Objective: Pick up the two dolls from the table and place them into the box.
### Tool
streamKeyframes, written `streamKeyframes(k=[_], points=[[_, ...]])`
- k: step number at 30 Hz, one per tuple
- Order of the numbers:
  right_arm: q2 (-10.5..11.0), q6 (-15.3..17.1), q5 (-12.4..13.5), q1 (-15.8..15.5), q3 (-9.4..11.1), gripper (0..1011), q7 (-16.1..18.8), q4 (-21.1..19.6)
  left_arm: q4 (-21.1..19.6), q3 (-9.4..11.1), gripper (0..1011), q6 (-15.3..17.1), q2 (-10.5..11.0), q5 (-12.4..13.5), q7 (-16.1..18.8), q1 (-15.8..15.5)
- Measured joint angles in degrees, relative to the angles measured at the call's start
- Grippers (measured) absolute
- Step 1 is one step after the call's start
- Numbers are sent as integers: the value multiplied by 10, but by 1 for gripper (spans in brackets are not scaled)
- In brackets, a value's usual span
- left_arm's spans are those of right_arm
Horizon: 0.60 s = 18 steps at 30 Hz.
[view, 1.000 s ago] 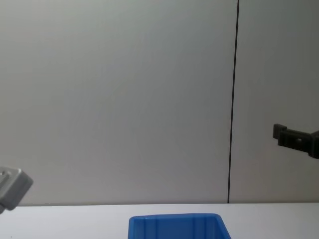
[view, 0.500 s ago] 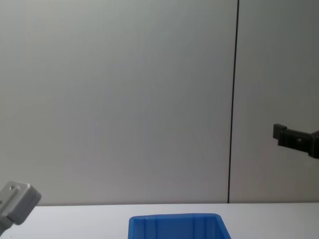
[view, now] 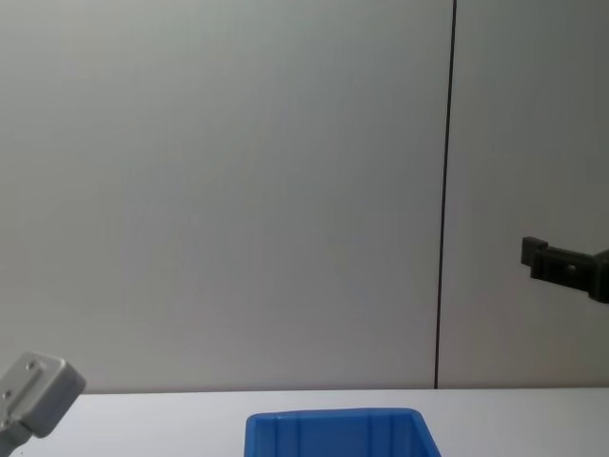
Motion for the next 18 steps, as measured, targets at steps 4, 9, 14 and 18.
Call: streamKeyframes(k=[4, 9, 14, 18], points=[[0, 0, 0, 0, 0, 1001, 0, 0, -6, 0, 416, -3, 1, 4, 6, 2], [0, 0, 0, 0, 0, 1001, 0, 0, -16, -2, 307, -10, 4, 8, 11, 5], [0, 0, 0, 0, 0, 1001, 0, 0, -31, -5, 269, -26, 7, 11, 13, 7], [0, 0, 0, 0, 0, 1001, 0, 0, -45, -8, 244, -44, 10, 12, 10, 8]])
